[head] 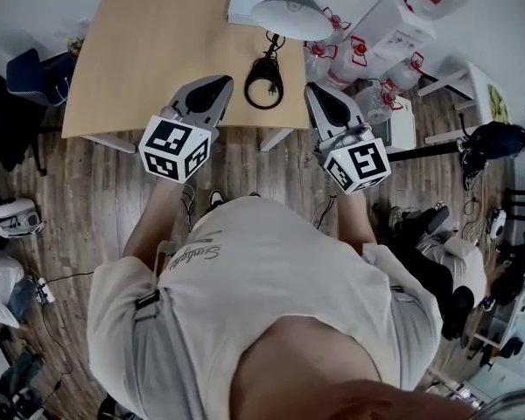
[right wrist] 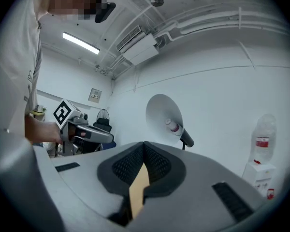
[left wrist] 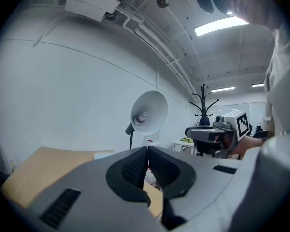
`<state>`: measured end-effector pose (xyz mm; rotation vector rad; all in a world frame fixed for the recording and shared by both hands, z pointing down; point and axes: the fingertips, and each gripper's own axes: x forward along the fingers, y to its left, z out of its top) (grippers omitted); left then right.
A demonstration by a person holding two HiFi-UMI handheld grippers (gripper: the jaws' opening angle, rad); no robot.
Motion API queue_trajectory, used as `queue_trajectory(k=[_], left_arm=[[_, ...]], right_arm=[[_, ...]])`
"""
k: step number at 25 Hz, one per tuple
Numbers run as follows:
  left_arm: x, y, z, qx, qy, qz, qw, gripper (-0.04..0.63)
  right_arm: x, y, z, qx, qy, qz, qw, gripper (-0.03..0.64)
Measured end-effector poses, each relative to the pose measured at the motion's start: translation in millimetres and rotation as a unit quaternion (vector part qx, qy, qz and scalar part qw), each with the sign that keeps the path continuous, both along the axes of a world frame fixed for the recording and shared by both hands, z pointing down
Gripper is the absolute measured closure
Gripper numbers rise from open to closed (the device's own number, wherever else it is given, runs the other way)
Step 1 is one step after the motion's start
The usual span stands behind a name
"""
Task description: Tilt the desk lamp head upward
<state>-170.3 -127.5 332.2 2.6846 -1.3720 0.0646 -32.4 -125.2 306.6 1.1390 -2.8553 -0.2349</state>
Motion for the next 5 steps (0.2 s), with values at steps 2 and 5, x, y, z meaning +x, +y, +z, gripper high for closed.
queue_trajectory(k=[2,5], left_arm=[[0,-5,-4,0.007,0.001,0.004,1.0000,0.580],[2,-14,-8,0.016,0.001,0.009,0.9998,0.580]], right_arm=[[-2,-2,-2,0.006,0.007,0.001,1.000,0.621],[-3,-10,-4,0.015,0.018,0.005,1.000,0.621]])
